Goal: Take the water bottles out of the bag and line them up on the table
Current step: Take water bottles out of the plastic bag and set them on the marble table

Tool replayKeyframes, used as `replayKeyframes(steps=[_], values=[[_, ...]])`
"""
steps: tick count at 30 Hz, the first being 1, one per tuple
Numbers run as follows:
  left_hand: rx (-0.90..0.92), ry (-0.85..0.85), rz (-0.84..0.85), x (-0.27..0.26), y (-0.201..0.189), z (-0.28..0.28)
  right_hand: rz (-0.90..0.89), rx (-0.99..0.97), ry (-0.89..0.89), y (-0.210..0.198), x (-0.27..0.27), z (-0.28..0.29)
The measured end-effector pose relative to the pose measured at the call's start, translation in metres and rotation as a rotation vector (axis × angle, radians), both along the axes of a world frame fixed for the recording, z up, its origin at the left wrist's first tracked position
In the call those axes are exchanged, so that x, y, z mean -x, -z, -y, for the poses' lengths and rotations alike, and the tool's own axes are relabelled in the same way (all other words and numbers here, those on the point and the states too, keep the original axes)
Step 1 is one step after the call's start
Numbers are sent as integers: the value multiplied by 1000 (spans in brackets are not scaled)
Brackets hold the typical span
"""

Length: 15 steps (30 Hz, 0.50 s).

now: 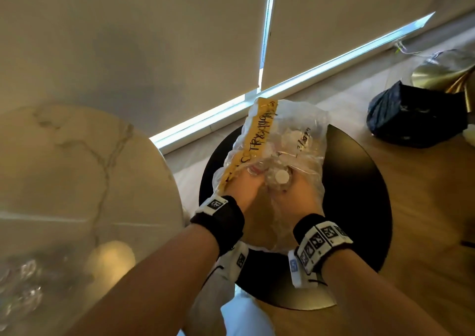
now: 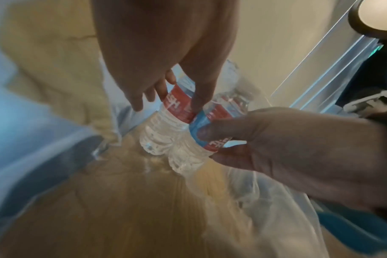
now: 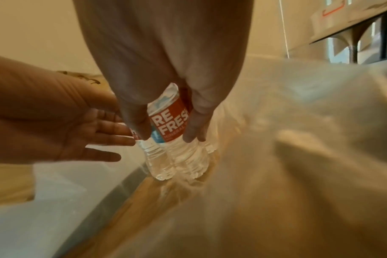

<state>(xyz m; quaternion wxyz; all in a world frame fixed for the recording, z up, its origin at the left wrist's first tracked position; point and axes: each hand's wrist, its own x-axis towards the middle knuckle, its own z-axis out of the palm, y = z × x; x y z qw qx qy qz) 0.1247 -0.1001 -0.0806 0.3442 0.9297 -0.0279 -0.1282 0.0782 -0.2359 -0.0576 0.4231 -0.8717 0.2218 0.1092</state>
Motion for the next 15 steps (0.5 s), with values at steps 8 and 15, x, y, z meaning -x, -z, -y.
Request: replayKeyframes(steps=[8,15], values=[[30,163,30,6,-22,-7,-12,7,-122,4,30,8],[-91,285,14,11,-38,-15,-19,-74,-218,-15,43,8]])
